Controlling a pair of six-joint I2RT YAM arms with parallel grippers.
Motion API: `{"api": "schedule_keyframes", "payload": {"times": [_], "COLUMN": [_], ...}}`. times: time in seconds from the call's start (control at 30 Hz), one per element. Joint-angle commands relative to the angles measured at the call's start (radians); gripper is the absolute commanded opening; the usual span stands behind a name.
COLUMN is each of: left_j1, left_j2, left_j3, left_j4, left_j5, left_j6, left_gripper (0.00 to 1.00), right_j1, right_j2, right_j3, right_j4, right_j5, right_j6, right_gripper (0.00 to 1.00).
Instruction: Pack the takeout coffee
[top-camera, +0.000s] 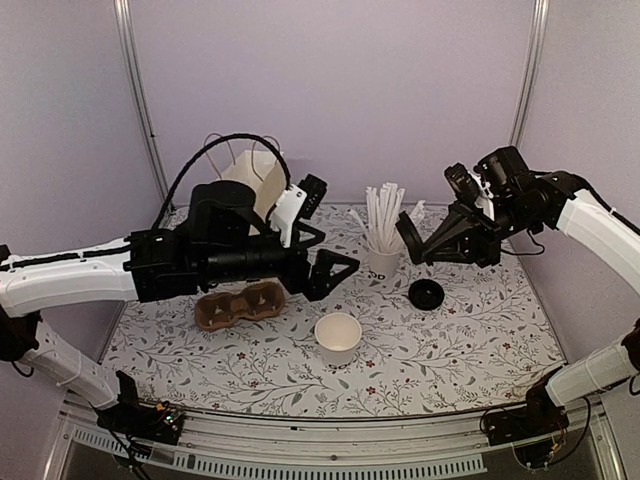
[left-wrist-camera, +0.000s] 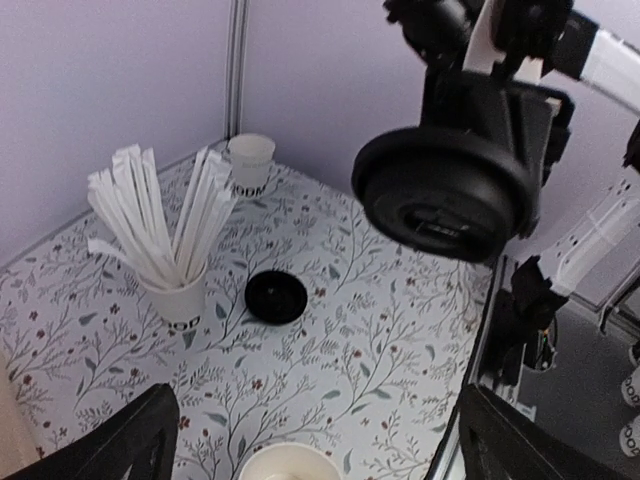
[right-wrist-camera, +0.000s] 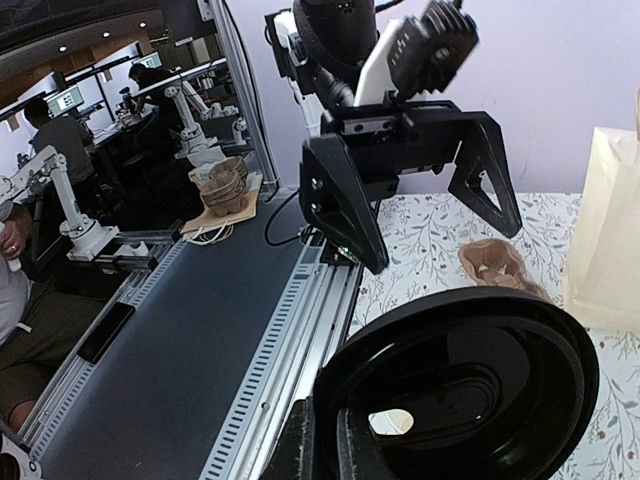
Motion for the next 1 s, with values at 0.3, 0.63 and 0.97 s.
{"api": "schedule_keyframes", "payload": {"times": [0.3,0.63,0.97], "left_j1": [-0.059,-0.057,-0.045], "left_j2": [0.074,0.173,0.234], "left_j3": [-0.037,0.035,0.076], "left_j4": [0.669,0.73,0.763], "left_j5": [0.036,0.172,0.254], "left_j6": [-0.064,-0.095,-0.151], "left_gripper": [1.0,0.99,0.96], "right_j1": [0.008,0.008,0.007], "right_j2": [-0.035,-0.054,-0.08], "right_j3": [0.036,0.018,-0.008], "right_j4": [0.344,0.386,0.408], "right_j5": [-0.175,-0.179,-0.182], "right_j6": [0.277,0.329,0.345], "right_gripper": [0.08,0.09,0.1]}}
